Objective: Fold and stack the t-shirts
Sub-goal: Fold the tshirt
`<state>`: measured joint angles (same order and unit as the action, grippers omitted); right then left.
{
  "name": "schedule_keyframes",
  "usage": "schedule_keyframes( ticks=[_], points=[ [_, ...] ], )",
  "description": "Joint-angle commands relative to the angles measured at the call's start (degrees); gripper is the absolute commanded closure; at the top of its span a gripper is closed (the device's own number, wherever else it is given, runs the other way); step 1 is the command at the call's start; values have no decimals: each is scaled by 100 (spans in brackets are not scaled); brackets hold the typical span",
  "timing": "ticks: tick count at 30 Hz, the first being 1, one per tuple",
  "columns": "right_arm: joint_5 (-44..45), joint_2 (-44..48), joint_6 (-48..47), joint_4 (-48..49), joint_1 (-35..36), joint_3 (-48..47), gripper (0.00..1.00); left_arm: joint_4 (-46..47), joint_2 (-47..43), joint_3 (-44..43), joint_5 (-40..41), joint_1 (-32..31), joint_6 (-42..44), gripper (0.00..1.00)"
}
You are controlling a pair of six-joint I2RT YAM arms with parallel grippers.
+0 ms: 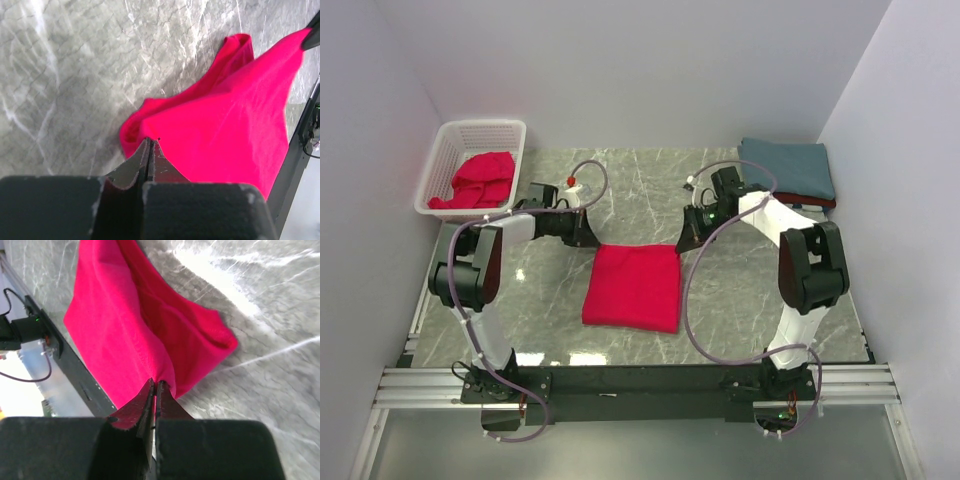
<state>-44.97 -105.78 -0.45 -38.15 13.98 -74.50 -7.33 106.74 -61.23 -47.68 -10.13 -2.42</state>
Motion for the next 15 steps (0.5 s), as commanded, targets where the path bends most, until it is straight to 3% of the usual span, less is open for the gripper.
schedule_keyframes(
  ticks=[1,10,12,14,15],
  points=[
    [366,330,-43,-95,-79,-47,100,320,-408,102,4,116,-66,99],
    [516,-267,-52,0,-97,-240,100,584,-505,147,75,213,-207,99],
    [463,-461,-8,27,-88,-319,100,549,-400,85,57,196,-347,80],
    [428,-549,9,53,-97,-364,100,575,-338,68,84,178,-435,66],
    [436,-549,10,97,-97,-364,100,566,-329,59,75,135,-435,63]
  ],
)
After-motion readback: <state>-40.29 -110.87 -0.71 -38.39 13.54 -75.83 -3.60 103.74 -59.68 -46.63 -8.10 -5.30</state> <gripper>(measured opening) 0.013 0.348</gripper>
